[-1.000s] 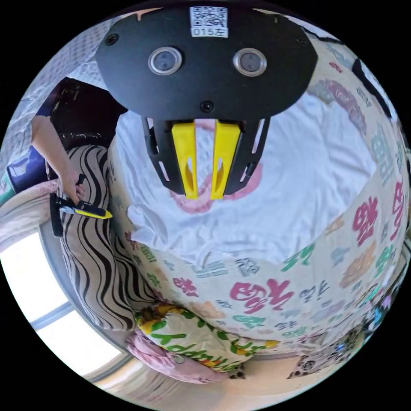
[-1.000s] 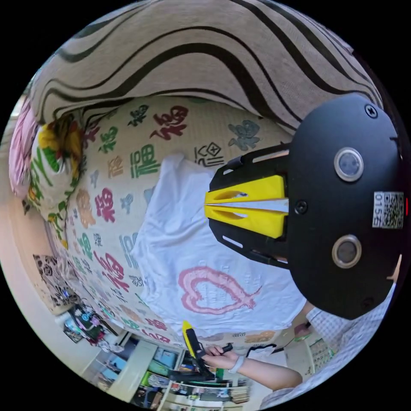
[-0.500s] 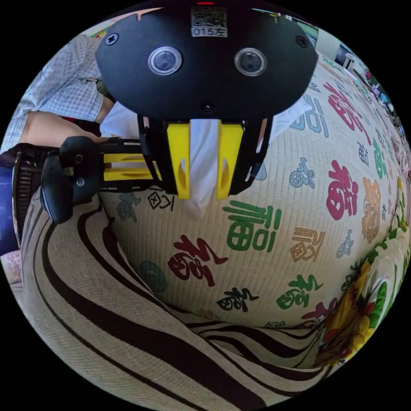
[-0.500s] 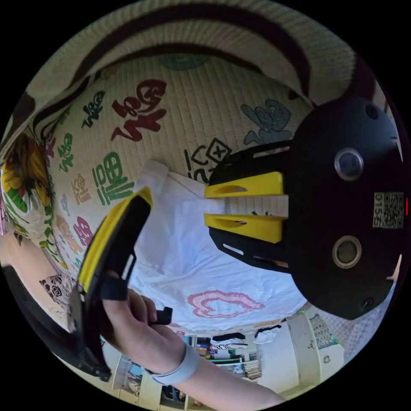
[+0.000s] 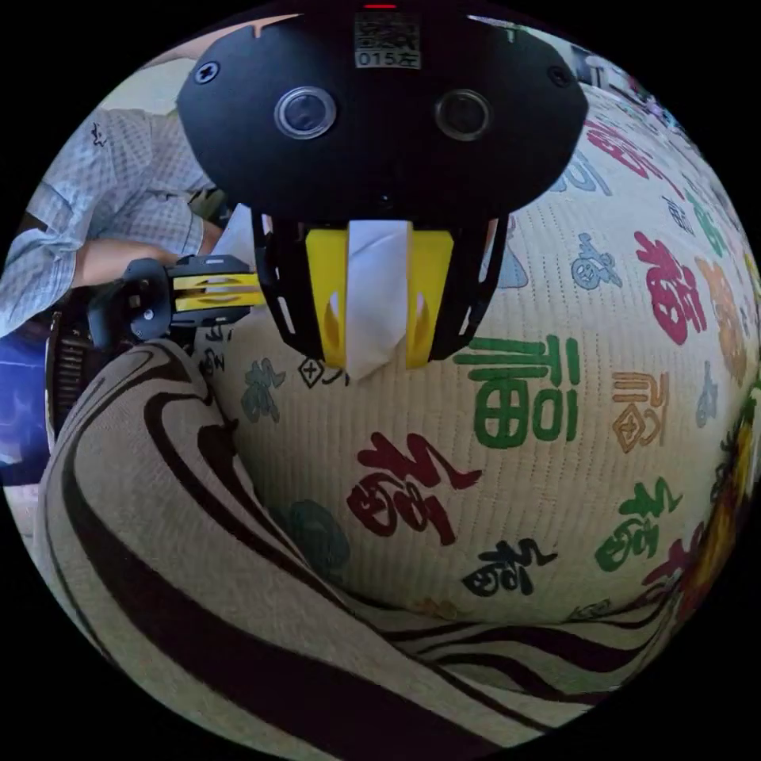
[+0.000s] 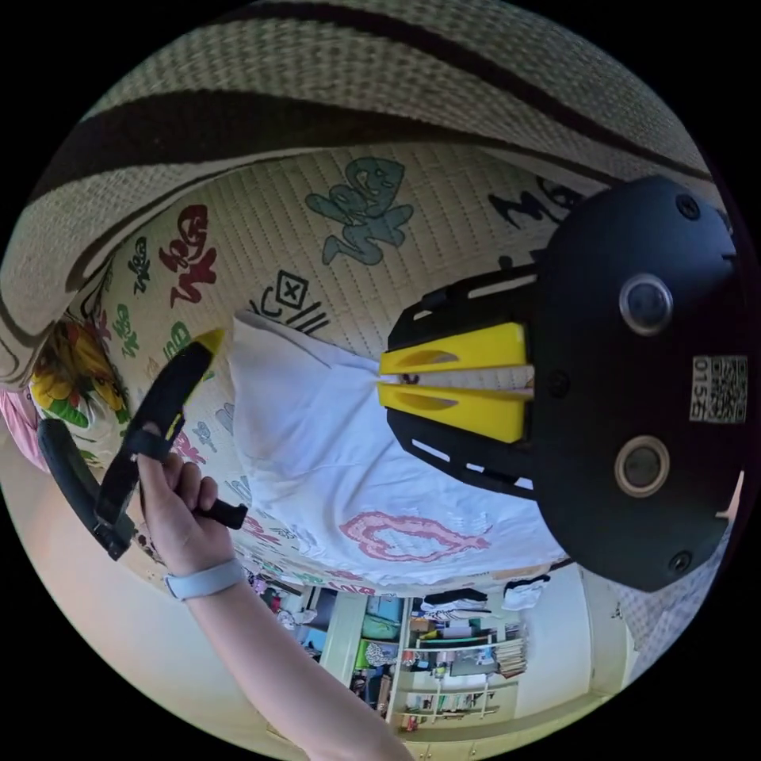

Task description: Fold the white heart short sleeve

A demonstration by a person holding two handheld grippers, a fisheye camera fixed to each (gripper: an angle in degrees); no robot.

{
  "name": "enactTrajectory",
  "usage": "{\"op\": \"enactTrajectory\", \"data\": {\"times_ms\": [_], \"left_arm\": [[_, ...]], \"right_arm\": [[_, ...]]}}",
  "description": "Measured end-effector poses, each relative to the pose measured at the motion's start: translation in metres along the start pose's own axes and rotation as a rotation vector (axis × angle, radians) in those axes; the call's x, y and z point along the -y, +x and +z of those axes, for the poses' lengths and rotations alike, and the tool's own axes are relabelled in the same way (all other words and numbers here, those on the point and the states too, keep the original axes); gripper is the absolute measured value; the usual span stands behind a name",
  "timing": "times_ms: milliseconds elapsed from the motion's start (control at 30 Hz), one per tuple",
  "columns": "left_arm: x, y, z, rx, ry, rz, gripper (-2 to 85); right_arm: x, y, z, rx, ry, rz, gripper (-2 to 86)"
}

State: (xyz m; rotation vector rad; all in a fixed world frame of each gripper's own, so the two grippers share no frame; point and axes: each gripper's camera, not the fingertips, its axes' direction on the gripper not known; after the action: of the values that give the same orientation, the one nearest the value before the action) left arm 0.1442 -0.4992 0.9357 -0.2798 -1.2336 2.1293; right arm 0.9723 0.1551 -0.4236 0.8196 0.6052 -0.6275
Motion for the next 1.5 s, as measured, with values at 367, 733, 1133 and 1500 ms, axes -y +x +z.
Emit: {"op": "enactTrajectory", "data": {"times_ms": [367,733,1133,1500], "left_arm": [[-0.014,-0.031,0.013,0.078,0.134,-0.057,-0.6],[-0.022,-0.072,0.027,0.166,0.143,-0.156,0.1],[-0.039,-0.095,-0.049,0.218,0.072,-0.016,6.5],[-0.039,-0.116,-0.193,-0.220,0.264,0.131,6.0]], "right_arm": [[0.020,0.039,-0.017,-0.015,0.082,0.044,-0.2],[0.074,0.052,0.010,-0.317,0.046,-0.045,-0.4],[0.023,0.085,-0.018,-0.214,-0.088,-0.183,4.2],[-0.060,0.095,-0.007,-0.031,-0.423,-0.189,6.6]]}}
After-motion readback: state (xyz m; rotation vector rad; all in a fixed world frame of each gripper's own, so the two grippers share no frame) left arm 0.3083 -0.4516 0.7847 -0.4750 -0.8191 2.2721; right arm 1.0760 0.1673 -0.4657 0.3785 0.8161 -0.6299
